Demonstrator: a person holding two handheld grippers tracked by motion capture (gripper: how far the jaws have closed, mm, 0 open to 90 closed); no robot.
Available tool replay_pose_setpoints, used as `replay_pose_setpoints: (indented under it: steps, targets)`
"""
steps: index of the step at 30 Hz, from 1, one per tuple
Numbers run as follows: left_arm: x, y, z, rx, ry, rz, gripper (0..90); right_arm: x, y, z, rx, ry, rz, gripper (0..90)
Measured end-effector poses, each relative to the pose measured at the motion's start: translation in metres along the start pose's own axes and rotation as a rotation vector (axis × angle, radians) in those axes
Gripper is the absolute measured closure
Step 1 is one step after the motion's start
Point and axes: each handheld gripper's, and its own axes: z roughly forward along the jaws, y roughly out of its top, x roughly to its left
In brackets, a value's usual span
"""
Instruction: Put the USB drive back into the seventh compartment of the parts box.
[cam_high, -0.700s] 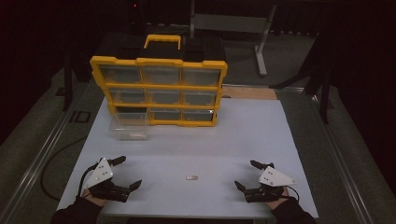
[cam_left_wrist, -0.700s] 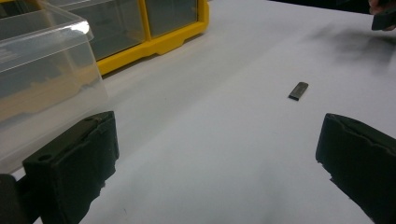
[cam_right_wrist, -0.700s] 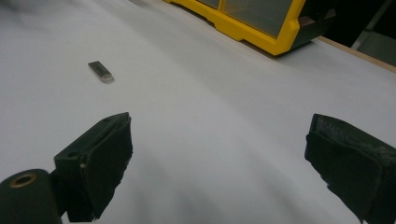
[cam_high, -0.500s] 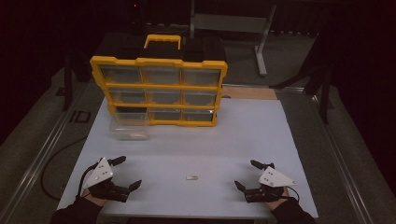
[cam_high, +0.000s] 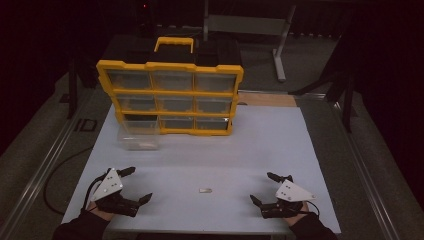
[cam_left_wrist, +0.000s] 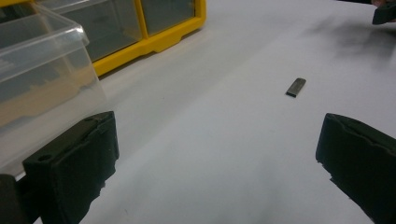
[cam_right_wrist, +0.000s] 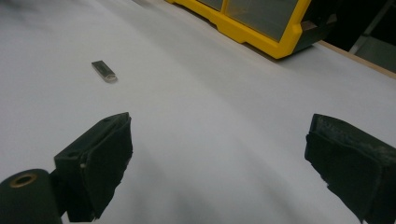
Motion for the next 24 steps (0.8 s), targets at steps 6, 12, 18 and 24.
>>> replay_pose_setpoints:
  steps: [6, 12, 18, 24]
  targets:
    - [0.000, 0.008, -0.004, -0.011, -0.007, -0.011, 0.4, 0.000, 0.000, 0.000, -0.006, -0.001, 0.003, 7.7]
    - [0.000, 0.016, -0.005, -0.010, -0.026, -0.003, 0.4, 0.000, 0.000, 0.001, -0.006, -0.003, 0.003, 7.8]
    - [0.001, 0.025, -0.002, -0.001, -0.039, 0.008, 0.4, 0.001, 0.001, 0.002, 0.002, -0.002, -0.009, 7.8]
    - [-0.001, 0.038, -0.001, 0.016, -0.059, 0.036, 0.4, 0.001, 0.001, 0.003, 0.002, 0.000, 0.001, 7.8]
